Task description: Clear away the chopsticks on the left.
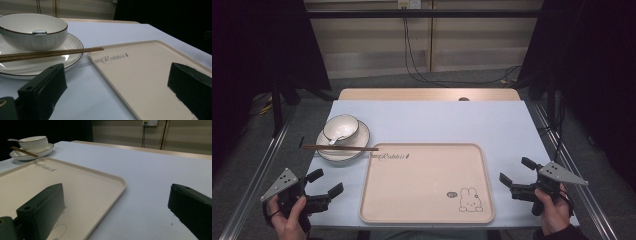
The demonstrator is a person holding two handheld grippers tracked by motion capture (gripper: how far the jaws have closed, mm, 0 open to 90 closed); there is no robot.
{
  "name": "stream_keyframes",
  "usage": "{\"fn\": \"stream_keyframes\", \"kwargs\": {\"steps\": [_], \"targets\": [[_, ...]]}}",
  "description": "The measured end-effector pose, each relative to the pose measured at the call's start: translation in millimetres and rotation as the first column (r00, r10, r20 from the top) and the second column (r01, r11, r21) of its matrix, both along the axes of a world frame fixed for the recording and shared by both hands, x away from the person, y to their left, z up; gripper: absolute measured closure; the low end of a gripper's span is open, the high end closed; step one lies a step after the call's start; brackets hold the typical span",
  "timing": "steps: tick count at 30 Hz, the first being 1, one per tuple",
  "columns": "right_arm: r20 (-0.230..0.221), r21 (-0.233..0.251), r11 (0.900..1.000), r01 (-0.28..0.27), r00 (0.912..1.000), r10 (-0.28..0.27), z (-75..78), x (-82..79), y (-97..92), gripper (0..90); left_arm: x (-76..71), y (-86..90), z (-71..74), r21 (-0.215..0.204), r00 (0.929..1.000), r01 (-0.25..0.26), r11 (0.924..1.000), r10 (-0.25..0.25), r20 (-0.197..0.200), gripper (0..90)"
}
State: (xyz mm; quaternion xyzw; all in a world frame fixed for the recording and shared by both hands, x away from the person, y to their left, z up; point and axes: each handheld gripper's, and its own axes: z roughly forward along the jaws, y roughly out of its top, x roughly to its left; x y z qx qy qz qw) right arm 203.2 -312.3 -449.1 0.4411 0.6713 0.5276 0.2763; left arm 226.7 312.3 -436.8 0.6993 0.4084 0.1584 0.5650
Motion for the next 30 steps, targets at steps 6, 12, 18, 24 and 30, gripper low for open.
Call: {"fn": "stream_keyframes", "kwargs": {"steps": [6,12,18,24,30], "targets": [[-0.01,-0.003,1.0,-0.002,0.9999,0.002,-0.9,-0.2,0.8,0.5,0.7,-2.1,0.8,0.017,0.9993,0.036,0.9992,-0.036,-0.001,1.8],[-0.008,-0.002,1.0,0.001,1.0,-0.001,-1.2,-0.3,1.5,0.5,2.0,-3.4,0.6,0.026,0.9984,0.056,0.9981,-0.056,-0.012,2.2],[-0.006,-0.005,1.0,-0.002,1.0,0.002,-1.8,-0.2,2.2,0.5,5.2,4.7,1.0,0.079,0.9938,0.106,0.9912,-0.103,-0.042,4.2],[-0.009,-0.005,1.0,-0.008,0.9999,0.008,-2.0,-0.1,3.7,0.5,12.2,9.9,3.0,0.095,0.9907,0.13,0.9869,-0.126,-0.051,6.4],[-0.005,-0.005,0.9999,-0.013,0.9999,0.013,-2.0,-0.5,4.1,0.5,26.0,16.2,4.7,0.099,0.9821,0.187,0.9774,-0.183,-0.043,6.4]]}}
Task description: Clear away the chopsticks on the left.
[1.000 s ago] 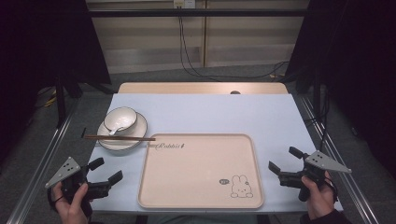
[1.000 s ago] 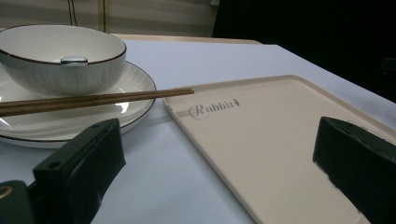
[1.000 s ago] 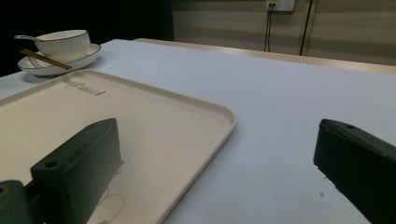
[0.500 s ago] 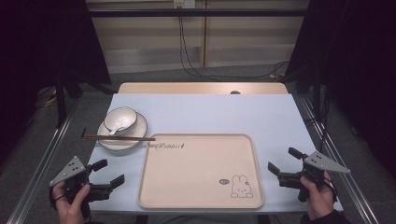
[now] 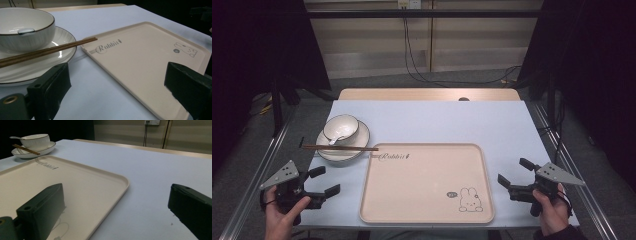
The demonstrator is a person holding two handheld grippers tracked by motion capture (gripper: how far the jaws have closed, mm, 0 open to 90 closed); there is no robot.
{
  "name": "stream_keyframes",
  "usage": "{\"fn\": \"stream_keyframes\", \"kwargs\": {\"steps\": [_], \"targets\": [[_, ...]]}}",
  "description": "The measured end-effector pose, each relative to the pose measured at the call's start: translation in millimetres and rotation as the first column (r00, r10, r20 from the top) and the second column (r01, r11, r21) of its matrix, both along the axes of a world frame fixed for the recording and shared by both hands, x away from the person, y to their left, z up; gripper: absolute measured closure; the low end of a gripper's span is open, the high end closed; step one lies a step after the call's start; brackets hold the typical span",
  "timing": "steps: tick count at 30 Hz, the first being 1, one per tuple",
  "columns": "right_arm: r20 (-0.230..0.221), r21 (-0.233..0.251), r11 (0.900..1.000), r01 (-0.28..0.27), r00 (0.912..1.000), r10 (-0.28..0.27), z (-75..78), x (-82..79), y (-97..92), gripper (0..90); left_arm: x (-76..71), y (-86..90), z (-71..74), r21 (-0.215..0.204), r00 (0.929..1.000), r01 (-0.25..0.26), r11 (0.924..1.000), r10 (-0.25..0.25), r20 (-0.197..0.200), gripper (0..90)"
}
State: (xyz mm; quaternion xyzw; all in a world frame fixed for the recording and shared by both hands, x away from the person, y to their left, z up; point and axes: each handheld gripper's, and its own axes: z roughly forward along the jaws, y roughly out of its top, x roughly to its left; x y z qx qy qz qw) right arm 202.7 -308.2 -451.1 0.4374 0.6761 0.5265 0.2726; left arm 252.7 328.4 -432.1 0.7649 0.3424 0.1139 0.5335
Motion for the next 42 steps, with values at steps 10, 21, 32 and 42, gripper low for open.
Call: {"fn": "stream_keyframes", "kwargs": {"steps": [10,21,32,42], "targets": [[-0.001,0.0,1.0,-0.002,1.0,0.002,-0.3,0.1,0.7,0.6,34.2,16.3,4.4,0.099,0.9977,0.068,0.9928,-0.067,-0.011,7.8],[-0.001,0.009,1.0,0.0,1.0,0.0,-0.5,0.5,1.7,0.6,81.4,37.5,2.6,0.2,0.99,0.135,0.9705,-0.14,0.014,25.7],[-0.004,0.007,1.0,-0.004,1.0,0.004,-0.8,0.5,1.8,0.7,113.4,46.1,-6.4,0.296,0.9868,0.147,0.9439,-0.161,0.021,37.0],[-0.003,0.006,0.9999,-0.013,0.9999,0.013,-1.0,0.7,1.9,0.7,127.2,43.1,-9.0,0.357,0.9755,0.196,0.9132,-0.219,0.023,48.6]]}}
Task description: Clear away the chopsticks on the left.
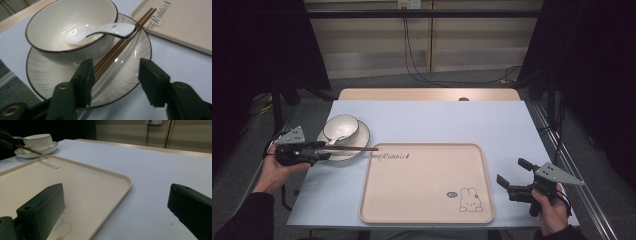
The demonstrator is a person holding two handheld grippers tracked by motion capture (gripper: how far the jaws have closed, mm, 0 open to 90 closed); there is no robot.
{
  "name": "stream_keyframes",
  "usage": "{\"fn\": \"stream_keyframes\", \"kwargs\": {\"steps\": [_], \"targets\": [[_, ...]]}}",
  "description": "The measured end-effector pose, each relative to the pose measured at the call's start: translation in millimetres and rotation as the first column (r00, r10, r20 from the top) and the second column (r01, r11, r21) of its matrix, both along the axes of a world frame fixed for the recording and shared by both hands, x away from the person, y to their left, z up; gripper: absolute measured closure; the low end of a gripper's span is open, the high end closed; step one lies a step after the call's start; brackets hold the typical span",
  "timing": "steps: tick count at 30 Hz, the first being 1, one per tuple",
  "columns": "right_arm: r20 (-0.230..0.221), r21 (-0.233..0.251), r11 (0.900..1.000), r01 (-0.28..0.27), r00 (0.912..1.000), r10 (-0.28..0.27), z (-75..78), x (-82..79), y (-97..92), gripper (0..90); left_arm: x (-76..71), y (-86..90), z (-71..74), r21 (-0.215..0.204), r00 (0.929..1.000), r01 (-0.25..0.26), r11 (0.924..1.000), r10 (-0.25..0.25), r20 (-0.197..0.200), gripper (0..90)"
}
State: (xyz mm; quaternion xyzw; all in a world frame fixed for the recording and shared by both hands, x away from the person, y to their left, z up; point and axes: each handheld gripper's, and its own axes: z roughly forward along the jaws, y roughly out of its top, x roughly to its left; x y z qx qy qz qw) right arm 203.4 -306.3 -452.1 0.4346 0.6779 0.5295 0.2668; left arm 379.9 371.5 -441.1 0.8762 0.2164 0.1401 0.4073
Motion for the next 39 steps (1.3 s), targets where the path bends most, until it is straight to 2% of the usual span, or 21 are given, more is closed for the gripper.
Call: {"fn": "stream_keyframes", "kwargs": {"steps": [2,3,5,8,10,11,18,19,20,22,23,24,25,26,27,28,30,34,36,39], "targets": [[0.003,0.0,1.0,-0.001,1.0,0.001,0.1,-0.1,0.1,0.8,1.5,-0.5,-1.5,-0.004,1.0,0.006,1.0,-0.006,0.002,52.7],[0.003,0.0,1.0,-0.001,1.0,0.001,0.1,-0.1,0.1,0.8,2.4,-1.2,-2.0,0.011,1.0,0.005,0.9999,-0.005,0.0,52.7],[0.007,-0.001,1.0,0.002,1.0,-0.002,0.1,0.0,0.0,0.8,4.3,-3.6,-4.0,0.016,0.9998,0.016,0.9997,-0.016,-0.007,55.3],[0.004,0.01,0.9999,0.0,1.0,0.0,-0.1,0.1,-0.2,0.9,7.2,-4.7,-4.6,0.032,0.9998,0.021,0.9993,-0.02,-0.004,55.1],[0.002,0.015,0.9999,0.0,1.0,0.0,-0.1,0.0,0.1,0.9,8.7,-5.6,-6.0,0.027,0.9998,0.017,0.9995,-0.017,-0.008,55.1],[0.002,0.016,0.9999,-0.005,1.0,0.005,-0.2,-0.1,0.4,0.9,9.3,-7.1,-6.9,0.045,0.9999,0.013,0.9989,-0.013,-0.002,54.3],[0.001,0.013,0.9999,-0.006,1.0,0.006,-0.2,-0.2,0.4,0.9,12.6,-10.7,-8.4,0.067,0.9995,0.03,0.9973,-0.03,-0.014,57.5],[0.001,0.013,0.9999,-0.006,1.0,0.006,-0.2,-0.2,0.4,0.9,12.2,-11.4,-7.5,0.084,0.9994,0.034,0.9958,-0.034,-0.011,57.5],[-0.001,0.015,0.9999,-0.006,1.0,0.006,-0.3,-0.2,0.5,0.9,12.4,-11.9,-7.5,0.078,0.9991,0.042,0.996,-0.041,-0.014,63.6],[0.001,0.014,0.9999,-0.006,1.0,0.006,-0.3,-0.1,0.4,0.9,12.6,-12.7,-7.7,0.078,0.9986,0.051,0.9957,-0.049,-0.017,66.8],[0.001,0.014,0.9999,-0.005,1.0,0.005,-0.3,-0.1,0.5,0.9,12.8,-13.5,-7.3,0.102,0.9985,0.054,0.9933,-0.053,-0.013,66.8],[0.0,0.012,0.9999,-0.003,1.0,0.003,-0.4,0.0,0.3,0.9,14.6,-15.5,-8.8,0.088,0.9964,0.08,0.9929,-0.077,-0.036,67.4],[0.0,0.013,0.9999,-0.003,1.0,0.003,-0.4,0.1,0.3,0.9,15.9,-15.9,-8.4,0.113,0.9954,0.091,0.9895,-0.087,-0.041,67.4],[-0.003,0.014,0.9999,-0.002,1.0,0.002,-0.4,0.1,0.4,0.9,15.9,-15.9,-8.4,0.113,0.9954,0.091,0.9895,-0.087,-0.041,67.6],[-0.007,0.014,0.9999,0.0,1.0,0.0,-0.5,0.2,0.3,0.9,18.1,-18.6,-8.5,0.141,0.9922,0.119,0.9829,-0.112,-0.055,70.0],[-0.008,0.015,0.9999,0.003,1.0,-0.003,-0.5,0.3,0.3,0.9,19.0,-19.5,-8.7,0.136,0.9905,0.131,0.982,-0.124,-0.06,71.0],[-0.006,0.023,0.9997,0.004,1.0,-0.004,-0.2,0.0,0.3,0.9,20.3,-22.6,-10.2,0.152,0.9882,0.146,0.9776,-0.137,-0.07,72.6],[-0.006,0.02,0.9998,0.004,1.0,-0.004,-0.4,0.1,-0.2,0.9,21.0,-23.5,-10.3,0.142,0.987,0.15,0.9784,-0.139,-0.08,75.1],[-0.008,0.02,0.9998,0.003,1.0,-0.003,-0.5,0.0,-0.1,0.9,20.7,-23.6,-10.9,0.132,0.9872,0.149,0.98,-0.14,-0.077,79.2],[-0.012,0.033,0.9994,0.011,0.9999,-0.011,-0.3,0.0,0.4,0.9,20.3,-22.9,-9.3,0.139,0.9814,0.177,0.9743,-0.164,-0.099,81.7]]}}
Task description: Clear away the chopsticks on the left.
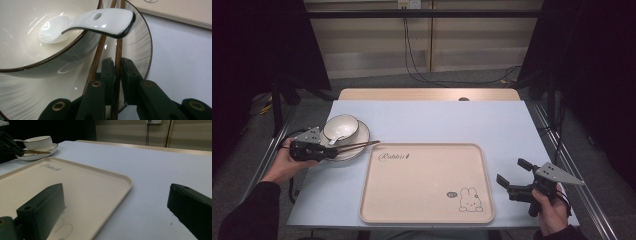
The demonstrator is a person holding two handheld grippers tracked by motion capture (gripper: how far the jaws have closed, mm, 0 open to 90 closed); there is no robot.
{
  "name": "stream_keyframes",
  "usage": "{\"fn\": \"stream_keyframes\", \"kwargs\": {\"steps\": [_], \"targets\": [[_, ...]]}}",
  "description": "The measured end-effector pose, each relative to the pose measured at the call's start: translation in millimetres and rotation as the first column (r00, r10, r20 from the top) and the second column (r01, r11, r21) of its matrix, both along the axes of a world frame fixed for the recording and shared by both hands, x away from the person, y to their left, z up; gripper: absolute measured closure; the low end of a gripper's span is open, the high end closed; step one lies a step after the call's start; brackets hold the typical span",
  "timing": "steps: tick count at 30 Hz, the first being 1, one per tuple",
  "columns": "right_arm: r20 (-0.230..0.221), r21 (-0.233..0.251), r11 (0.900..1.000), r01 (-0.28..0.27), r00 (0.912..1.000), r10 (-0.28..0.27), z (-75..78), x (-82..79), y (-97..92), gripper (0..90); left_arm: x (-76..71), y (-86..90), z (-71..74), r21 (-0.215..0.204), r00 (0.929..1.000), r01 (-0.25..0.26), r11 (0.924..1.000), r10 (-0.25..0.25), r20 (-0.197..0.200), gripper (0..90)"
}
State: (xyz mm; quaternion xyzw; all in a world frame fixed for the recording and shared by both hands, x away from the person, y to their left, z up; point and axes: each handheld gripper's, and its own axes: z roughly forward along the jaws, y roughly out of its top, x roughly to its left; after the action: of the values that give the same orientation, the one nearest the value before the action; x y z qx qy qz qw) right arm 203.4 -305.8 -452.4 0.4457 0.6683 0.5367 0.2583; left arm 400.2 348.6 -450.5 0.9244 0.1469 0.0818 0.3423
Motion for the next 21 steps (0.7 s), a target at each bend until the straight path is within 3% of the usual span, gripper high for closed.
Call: {"fn": "stream_keyframes", "kwargs": {"steps": [4,7,13,15,17,21], "targets": [[0.003,0.0,1.0,0.001,1.0,-0.001,0.0,0.2,-0.1,0.9,-1.4,-0.4,0.9,-0.003,0.9999,-0.004,1.0,0.004,-0.011,84.0],[0.003,0.005,1.0,0.004,1.0,-0.004,0.1,0.3,-0.2,0.9,-2.3,-0.7,1.2,-0.041,0.9993,-0.028,0.9988,0.027,-0.027,84.2],[0.004,0.01,1.0,0.0,1.0,0.0,0.2,0.2,0.3,0.9,-5.1,-1.2,6.2,-0.058,0.9979,-0.043,0.9974,0.04,-0.052,84.7],[0.013,0.007,1.0,0.006,0.9999,-0.006,0.2,0.6,-0.3,0.9,-9.7,-3.2,8.8,-0.084,0.9968,-0.049,0.9952,0.044,-0.068,84.8],[0.013,0.006,0.9999,0.008,0.9999,-0.008,0.2,0.6,-0.4,0.9,-12.7,-4.8,11.8,-0.068,0.9963,-0.04,0.9969,0.034,-0.079,84.8],[0.012,0.01,0.9999,0.007,0.9999,-0.007,0.4,0.4,0.0,0.9,-19.0,-5.7,16.8,-0.104,0.9953,-0.064,0.9925,0.056,-0.079,84.9]]}}
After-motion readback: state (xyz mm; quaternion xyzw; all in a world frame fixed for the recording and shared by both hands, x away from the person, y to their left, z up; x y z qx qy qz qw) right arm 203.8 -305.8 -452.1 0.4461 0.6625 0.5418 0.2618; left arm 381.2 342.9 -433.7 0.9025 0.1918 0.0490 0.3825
